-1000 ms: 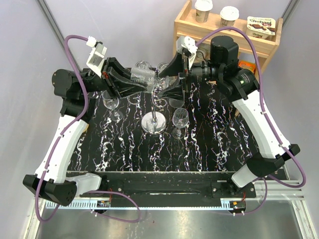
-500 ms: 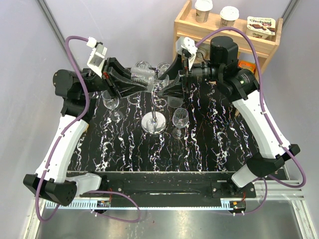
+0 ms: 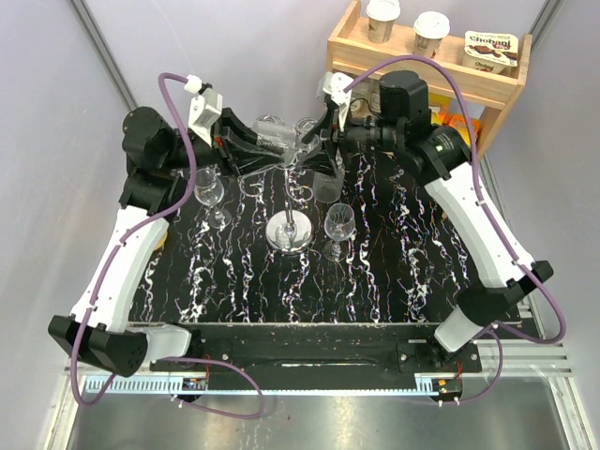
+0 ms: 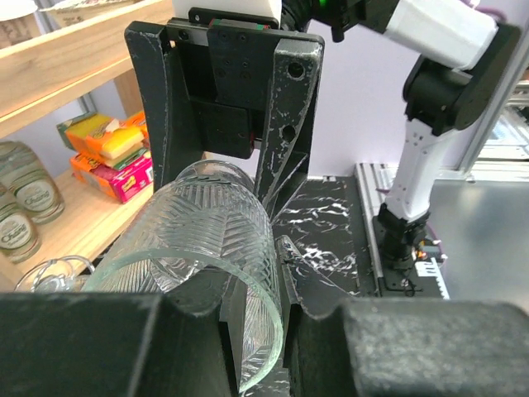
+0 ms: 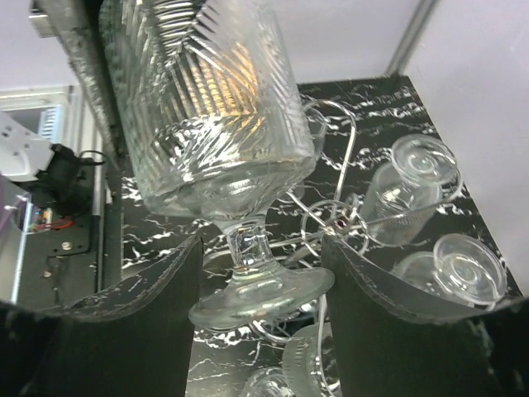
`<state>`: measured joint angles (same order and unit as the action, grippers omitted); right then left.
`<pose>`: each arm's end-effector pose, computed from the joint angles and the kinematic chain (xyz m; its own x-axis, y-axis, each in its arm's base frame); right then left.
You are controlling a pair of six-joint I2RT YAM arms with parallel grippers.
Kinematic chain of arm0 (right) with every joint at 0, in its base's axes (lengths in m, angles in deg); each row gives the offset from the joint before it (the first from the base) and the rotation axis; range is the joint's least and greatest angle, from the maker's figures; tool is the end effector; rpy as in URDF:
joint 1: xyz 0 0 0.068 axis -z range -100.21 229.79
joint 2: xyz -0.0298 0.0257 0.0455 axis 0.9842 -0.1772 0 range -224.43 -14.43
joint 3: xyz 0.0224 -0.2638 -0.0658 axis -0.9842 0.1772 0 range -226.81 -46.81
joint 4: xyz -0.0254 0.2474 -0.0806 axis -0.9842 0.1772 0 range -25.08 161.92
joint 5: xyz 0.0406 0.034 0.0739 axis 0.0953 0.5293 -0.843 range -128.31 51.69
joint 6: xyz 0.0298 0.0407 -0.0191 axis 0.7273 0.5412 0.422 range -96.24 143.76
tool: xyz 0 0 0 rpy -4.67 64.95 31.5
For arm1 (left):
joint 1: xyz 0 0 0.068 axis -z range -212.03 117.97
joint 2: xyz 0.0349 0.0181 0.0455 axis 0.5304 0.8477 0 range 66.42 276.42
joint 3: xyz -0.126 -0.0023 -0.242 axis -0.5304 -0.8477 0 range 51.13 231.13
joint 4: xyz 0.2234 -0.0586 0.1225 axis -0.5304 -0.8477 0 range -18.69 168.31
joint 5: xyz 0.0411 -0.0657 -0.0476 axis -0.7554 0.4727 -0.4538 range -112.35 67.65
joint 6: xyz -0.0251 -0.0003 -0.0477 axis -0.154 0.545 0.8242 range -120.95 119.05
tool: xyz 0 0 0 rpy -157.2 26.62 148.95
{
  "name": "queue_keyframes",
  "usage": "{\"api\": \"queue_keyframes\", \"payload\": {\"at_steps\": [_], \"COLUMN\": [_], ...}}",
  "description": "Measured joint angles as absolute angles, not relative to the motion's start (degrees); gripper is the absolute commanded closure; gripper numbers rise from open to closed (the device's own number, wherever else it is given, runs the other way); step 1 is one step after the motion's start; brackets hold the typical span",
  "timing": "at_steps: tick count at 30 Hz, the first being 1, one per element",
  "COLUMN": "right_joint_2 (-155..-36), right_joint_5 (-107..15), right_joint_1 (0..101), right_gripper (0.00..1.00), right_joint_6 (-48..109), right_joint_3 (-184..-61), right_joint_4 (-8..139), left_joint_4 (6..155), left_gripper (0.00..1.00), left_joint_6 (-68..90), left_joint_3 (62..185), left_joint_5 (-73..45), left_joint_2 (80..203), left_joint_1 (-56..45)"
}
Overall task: Place the wine glass upside down on the wine glass rack
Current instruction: Turn the wine glass upside down at the wine rack.
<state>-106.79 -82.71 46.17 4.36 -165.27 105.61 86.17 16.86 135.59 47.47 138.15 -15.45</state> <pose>0.2533 0.1984 0.5137 0.1208 -0.2047 -0.9713 -0.9747 0.1612 -0.1551 0.2240 -0.1016 0.5071 0.0333 -0.1199 -0.9922 0.9986 0.0452 0.0280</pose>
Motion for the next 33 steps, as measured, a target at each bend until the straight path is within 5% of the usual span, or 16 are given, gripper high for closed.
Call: {"api": "queue_keyframes", "payload": {"at_steps": [12,23,33], "right_joint_2": [-111.09,-111.11,-111.11], "right_joint_5": [-79.8,-78.99,-77.35], "right_joint_1": [48.09,49.23,51.24], "right_gripper": [1.0,1.0,1.0], "right_joint_6": [1.17,-0.01,0.19], "right_joint_3": [-161.88,-160.24,-159.26], "right_joint_4": [104.58,103.05,102.13], "left_joint_4": [71.44,72.48,70.01], "left_gripper": [1.0,0.61,0.6], "left_joint_6": [-1.28,-3.1,-6.22], "left_joint_3": [135.75,131.2,128.56], "left_joint_5": [43.18,42.55,39.99], "left_joint_2": [141.14,140.7,140.68], "left_joint_1": [-15.26,-17.25,-18.54]}}
